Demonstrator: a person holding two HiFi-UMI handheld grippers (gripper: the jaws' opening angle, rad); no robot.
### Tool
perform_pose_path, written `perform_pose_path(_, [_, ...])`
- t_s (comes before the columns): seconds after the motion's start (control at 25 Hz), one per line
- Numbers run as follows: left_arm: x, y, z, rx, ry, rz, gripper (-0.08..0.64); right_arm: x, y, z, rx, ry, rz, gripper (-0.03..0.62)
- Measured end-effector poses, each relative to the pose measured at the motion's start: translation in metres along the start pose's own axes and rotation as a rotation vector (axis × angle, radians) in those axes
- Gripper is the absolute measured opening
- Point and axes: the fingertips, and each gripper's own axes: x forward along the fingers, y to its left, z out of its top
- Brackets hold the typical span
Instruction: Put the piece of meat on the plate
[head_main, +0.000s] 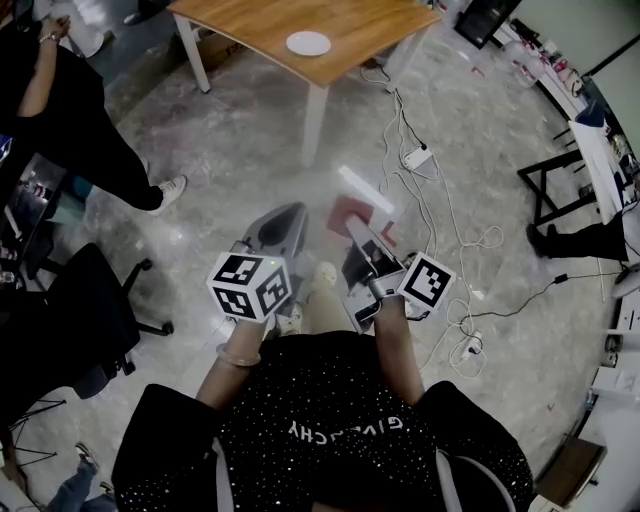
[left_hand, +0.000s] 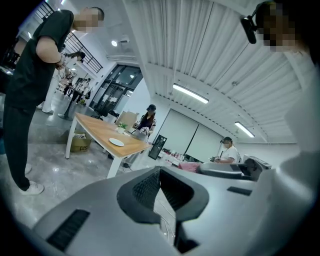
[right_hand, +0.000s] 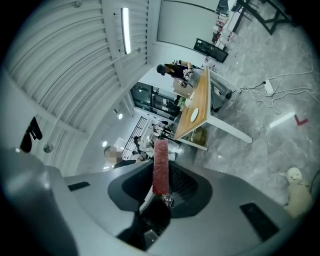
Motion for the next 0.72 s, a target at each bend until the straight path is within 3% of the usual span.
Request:
perform_pose_path(0.24, [0.025, 0.017, 0.005, -0.005, -0.003, 0.020, 0.010, 0.023, -0.016, 0.020, 0.010, 0.015, 0.007, 0.100])
perform_pose_path(0.72, [0.143, 0.049, 0.054, -0.001, -0.020, 0.061, 0.010, 0.100, -0.048, 0.127, -0.003, 0.062, 0.033, 0.099])
